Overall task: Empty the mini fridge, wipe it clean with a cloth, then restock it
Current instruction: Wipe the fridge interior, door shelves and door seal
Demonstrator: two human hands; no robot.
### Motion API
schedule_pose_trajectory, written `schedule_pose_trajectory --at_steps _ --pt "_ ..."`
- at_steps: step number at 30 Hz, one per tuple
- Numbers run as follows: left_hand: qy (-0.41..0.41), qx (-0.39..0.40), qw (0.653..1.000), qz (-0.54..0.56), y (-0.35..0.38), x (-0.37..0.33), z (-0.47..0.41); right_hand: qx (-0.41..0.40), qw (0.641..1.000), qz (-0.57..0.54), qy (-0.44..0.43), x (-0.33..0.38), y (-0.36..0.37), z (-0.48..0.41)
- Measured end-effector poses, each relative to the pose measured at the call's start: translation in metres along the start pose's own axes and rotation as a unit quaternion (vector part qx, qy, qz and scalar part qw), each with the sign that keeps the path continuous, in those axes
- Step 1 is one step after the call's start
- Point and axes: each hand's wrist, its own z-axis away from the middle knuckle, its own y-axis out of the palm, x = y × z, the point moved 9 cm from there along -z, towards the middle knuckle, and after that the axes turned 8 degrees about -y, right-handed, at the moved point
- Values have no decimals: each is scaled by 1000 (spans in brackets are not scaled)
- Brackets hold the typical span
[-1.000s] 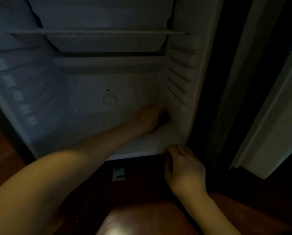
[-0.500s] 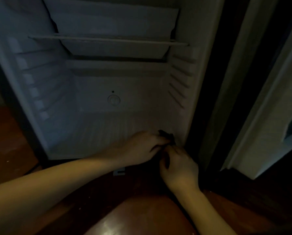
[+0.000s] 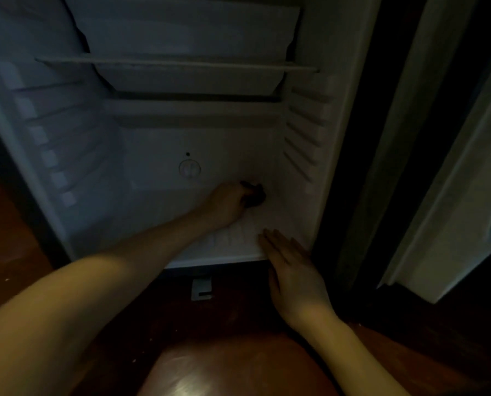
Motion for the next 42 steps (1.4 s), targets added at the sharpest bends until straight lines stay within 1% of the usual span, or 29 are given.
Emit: schedule_pose_trajectory --at_steps 2,4,5,7,9,13,16,18,19,22,24,26,29,32,38,40,42 --pt "22 22 999 6 -5 -19 34 -16 1000 0 7 0 -8 3" --pt "66 39 997 -25 -11 -42 76 -49 998 -27 38 -1 -19 6" --pt "73 45 996 -35 -13 -49 93 -64 996 -42 49 0 -24 7" --pt "57 55 996 -47 -16 -47 105 -81 994 -51 55 4 -29 6" --pt "40 61 996 -56 -17 -40 92 -79 995 -44 46 9 -30 4" --pt "-3 74 997 -35 -12 -9 28 -85 995 -31 42 7 -29 3" --pt "-54 67 996 -34 1 18 -16 -88 995 -19 35 4 -31 -2" --pt "-79 55 995 -25 8 27 -27 -87 996 -17 33 2 -30 -3" --pt "-78 42 996 -14 9 26 -25 -87 995 -17 37 1 -29 -2" --pt "-49 39 998 26 6 4 6 -85 995 -21 48 -1 -26 1" --pt "4 46 998 48 0 -19 41 -87 995 -19 47 0 -26 2" --pt "45 49 997 43 -8 -36 76 -89 995 -14 52 0 -27 5" --pt "42 51 998 16 -12 -38 94 -88 994 -9 59 2 -25 10" --pt "22 45 999 6 -12 -22 68 -91 994 -6 54 3 -24 10" --pt "-77 63 995 -7 12 21 -27 -76 996 6 52 -2 -24 0" --pt "-92 61 994 -11 20 23 -34 -70 996 10 52 -2 -22 0" --pt "-83 37 996 -3 17 16 -24 -74 996 4 54 -3 -23 2"
